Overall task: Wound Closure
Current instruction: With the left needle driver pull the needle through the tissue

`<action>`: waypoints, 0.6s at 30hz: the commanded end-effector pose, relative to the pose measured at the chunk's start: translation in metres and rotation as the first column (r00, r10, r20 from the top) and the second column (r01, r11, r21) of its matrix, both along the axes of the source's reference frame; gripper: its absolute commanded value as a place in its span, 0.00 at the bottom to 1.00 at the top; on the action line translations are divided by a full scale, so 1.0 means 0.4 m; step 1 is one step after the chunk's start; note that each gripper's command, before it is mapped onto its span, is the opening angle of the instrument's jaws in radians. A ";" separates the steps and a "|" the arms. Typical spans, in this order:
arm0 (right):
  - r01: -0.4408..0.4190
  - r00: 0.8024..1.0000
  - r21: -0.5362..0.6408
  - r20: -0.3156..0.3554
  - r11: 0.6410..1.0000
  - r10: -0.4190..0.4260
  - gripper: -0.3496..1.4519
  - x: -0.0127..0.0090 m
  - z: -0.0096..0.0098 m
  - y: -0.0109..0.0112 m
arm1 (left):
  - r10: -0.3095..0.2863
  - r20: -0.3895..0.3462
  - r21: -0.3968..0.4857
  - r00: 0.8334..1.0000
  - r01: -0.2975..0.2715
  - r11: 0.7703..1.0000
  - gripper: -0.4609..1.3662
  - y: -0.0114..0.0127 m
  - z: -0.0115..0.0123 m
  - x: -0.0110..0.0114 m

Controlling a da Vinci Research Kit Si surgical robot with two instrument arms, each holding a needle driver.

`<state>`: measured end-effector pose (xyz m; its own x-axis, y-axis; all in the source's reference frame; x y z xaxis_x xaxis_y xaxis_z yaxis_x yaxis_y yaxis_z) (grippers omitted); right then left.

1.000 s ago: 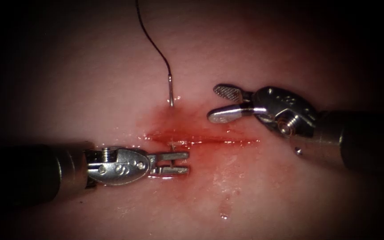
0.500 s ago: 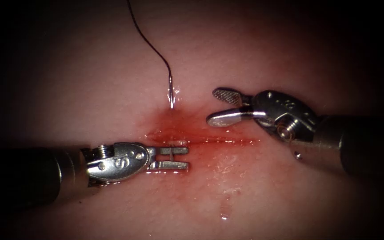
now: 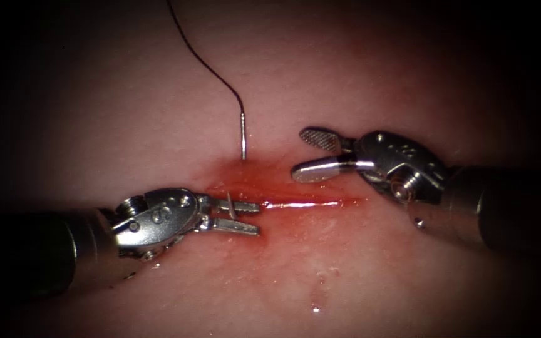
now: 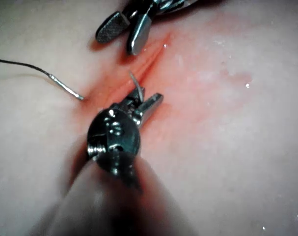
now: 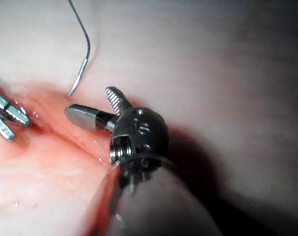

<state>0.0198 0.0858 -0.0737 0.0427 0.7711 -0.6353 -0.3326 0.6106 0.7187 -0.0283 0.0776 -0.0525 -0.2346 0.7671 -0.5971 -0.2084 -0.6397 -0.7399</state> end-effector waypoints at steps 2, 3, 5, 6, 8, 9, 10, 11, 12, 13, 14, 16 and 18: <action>0.002 1.000 0.002 -0.004 1.000 -0.002 0.82 0.0000 0.0000 0.0000 | -0.005 0.014 0.078 1.000 0.004 0.997 0.06 -0.0002 -0.0007 -0.0002; 0.002 1.000 0.002 -0.004 1.000 -0.002 0.82 0.0000 0.0000 0.0000 | -0.006 0.014 0.083 1.000 0.005 0.997 0.06 -0.0003 -0.0007 -0.0002; 0.000 1.000 0.002 -0.006 1.000 0.000 0.81 0.0000 0.0000 0.0000 | -0.011 0.013 0.123 1.000 0.009 0.992 0.06 -0.0007 -0.0010 0.0001; 0.000 1.000 0.002 -0.006 1.000 0.000 0.81 0.0000 -0.0001 -0.0001 | -0.014 0.012 0.152 1.000 0.012 0.988 0.06 -0.0009 -0.0011 0.0003; 0.000 1.000 0.002 -0.006 1.000 0.000 0.81 0.0000 -0.0001 -0.0002 | -0.042 -0.003 0.244 0.999 0.041 0.969 0.06 -0.0012 -0.0013 0.0008; 0.000 1.000 0.002 -0.006 1.000 0.000 0.81 0.0000 -0.0001 -0.0002 | -0.050 -0.007 0.265 0.999 0.050 0.963 0.06 -0.0014 -0.0015 0.0011; 0.000 1.000 0.002 -0.006 1.000 0.000 0.81 0.0000 -0.0001 -0.0002 | -0.050 -0.007 0.266 0.999 0.050 0.963 0.06 -0.0014 -0.0015 0.0012; 0.000 1.000 0.002 -0.006 1.000 0.000 0.81 0.0000 -0.0001 -0.0002 | -0.058 -0.012 0.293 0.998 0.059 0.954 0.06 -0.0016 -0.0018 0.0015; 0.000 1.000 0.002 -0.006 1.000 0.000 0.81 0.0000 -0.0001 -0.0002 | -0.062 -0.014 0.304 0.998 0.064 0.951 0.06 -0.0017 -0.0020 0.0016; 0.000 1.000 0.002 -0.006 1.000 0.000 0.81 0.0000 -0.0001 -0.0002 | -0.068 -0.017 0.327 0.997 0.070 0.942 0.06 -0.0017 -0.0027 0.0020; 0.000 1.000 0.002 -0.006 1.000 0.000 0.81 0.0000 -0.0001 -0.0002 | -0.072 -0.019 0.333 0.997 0.074 0.940 0.06 -0.0017 -0.0028 0.0020; -0.001 1.000 0.007 -0.007 1.000 0.001 0.81 0.0000 -0.0001 -0.0003 | -0.092 -0.002 0.360 0.996 0.086 0.929 0.06 -0.0016 -0.0042 0.0025; -0.001 1.000 0.007 -0.007 1.000 0.001 0.81 0.0000 -0.0001 -0.0004 | -0.112 0.011 0.385 0.994 0.099 0.917 0.06 -0.0014 -0.0053 0.0027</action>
<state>0.0198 0.0857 -0.0738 0.0372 0.7752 -0.6306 -0.3321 0.6048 0.7238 -0.0272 0.0770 -0.0549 -0.1171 0.9615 -0.2486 -0.2443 -0.2705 -0.9312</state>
